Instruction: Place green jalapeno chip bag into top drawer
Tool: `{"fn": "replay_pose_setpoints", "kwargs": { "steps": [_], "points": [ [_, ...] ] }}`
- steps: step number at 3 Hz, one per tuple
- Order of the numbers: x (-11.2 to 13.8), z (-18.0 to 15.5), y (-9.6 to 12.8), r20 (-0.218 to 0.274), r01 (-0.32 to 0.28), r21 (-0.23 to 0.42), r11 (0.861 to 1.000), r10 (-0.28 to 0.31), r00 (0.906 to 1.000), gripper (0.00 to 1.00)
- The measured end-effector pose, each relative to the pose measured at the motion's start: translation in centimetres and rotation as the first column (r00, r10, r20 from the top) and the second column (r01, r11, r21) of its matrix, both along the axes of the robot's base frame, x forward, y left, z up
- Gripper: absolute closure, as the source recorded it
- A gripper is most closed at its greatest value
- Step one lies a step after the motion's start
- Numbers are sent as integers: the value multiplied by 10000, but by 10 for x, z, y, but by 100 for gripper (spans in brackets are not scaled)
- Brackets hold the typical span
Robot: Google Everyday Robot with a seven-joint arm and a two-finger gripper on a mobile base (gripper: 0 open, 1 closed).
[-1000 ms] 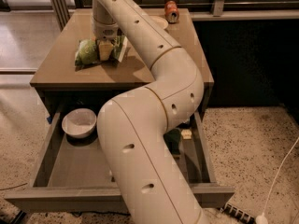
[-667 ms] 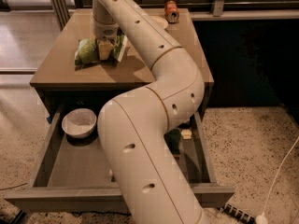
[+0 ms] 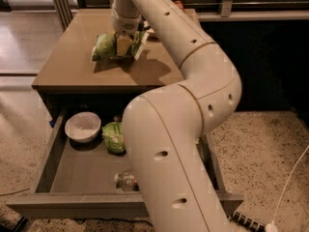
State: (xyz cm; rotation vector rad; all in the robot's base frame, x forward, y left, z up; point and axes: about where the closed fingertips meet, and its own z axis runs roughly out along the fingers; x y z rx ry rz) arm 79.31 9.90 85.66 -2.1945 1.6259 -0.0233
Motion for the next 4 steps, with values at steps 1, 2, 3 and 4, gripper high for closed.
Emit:
{"fn": "replay_pose_setpoints", "kwargs": {
  "steps": [1, 2, 3, 4],
  "points": [
    [-12, 14, -38, 154, 740, 49, 9972, -740, 9971, 100],
    [-33, 47, -73, 751, 1539, 186, 9879, -1548, 9851, 100],
    [-64, 99, -124, 1757, 2829, 1039, 9535, -2975, 9384, 100],
    [-93, 108, -145, 1908, 3261, 1144, 9384, -3429, 9198, 100]
  ]
}}
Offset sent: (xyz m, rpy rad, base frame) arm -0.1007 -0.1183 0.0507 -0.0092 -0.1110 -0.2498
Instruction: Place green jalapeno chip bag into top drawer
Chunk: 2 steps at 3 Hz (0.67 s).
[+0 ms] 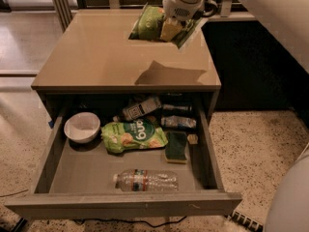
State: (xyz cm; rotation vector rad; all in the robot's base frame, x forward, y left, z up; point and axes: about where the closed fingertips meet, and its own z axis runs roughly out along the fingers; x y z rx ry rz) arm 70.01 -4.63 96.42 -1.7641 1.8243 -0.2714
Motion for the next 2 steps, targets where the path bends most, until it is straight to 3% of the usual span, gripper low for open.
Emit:
{"fn": "replay_pose_setpoints", "kwargs": {
  "steps": [2],
  "points": [
    [-2, -4, 7, -173, -286, -74, 9996, 285, 9994, 100]
  ]
}}
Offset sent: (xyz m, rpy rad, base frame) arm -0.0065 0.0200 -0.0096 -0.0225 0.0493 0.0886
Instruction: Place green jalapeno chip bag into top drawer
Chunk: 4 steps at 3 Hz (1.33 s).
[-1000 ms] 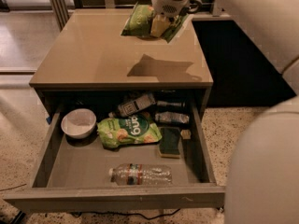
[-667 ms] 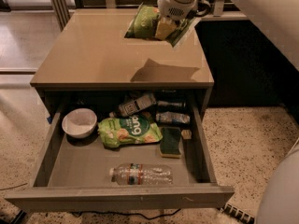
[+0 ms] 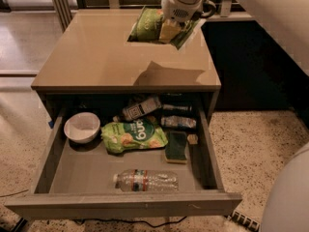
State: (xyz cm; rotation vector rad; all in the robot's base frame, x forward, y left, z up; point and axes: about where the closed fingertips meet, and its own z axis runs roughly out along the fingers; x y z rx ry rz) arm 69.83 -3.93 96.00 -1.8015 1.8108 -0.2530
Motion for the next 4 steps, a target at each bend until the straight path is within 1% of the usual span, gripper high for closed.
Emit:
{"fn": "replay_pose_setpoints", "kwargs": {
  "steps": [1, 2, 3, 4],
  "points": [
    [-9, -8, 11, -263, -453, -176, 9988, 448, 9986, 100],
    [-22, -22, 22, -528, -979, -269, 9948, 964, 9939, 100],
    [-36, -33, 24, -786, -1360, -323, 9902, 1332, 9880, 100],
    [-59, -42, 23, -977, -2243, -389, 9737, 2197, 9707, 100]
  ]
}}
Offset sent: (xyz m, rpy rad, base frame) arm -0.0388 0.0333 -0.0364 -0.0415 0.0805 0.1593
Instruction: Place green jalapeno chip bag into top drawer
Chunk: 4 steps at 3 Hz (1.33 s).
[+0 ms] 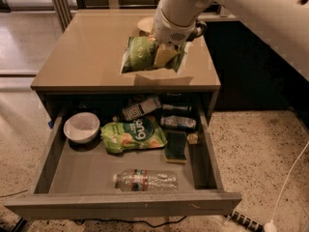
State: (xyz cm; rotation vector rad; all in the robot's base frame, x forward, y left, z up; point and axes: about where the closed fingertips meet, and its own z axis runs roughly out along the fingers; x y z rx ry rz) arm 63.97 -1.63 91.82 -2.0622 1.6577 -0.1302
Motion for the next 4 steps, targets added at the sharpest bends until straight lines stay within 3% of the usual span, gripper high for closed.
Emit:
{"fn": "replay_pose_setpoints", "kwargs": {
  "steps": [1, 3, 4],
  "points": [
    [0, 0, 0, 0, 0, 0, 10000, 0, 10000, 100],
    [-37, -29, -4, -324, -232, 135, 9996, 236, 9992, 100],
    [-86, -66, -1, -703, -822, -14, 9966, 819, 9942, 100]
  ]
}}
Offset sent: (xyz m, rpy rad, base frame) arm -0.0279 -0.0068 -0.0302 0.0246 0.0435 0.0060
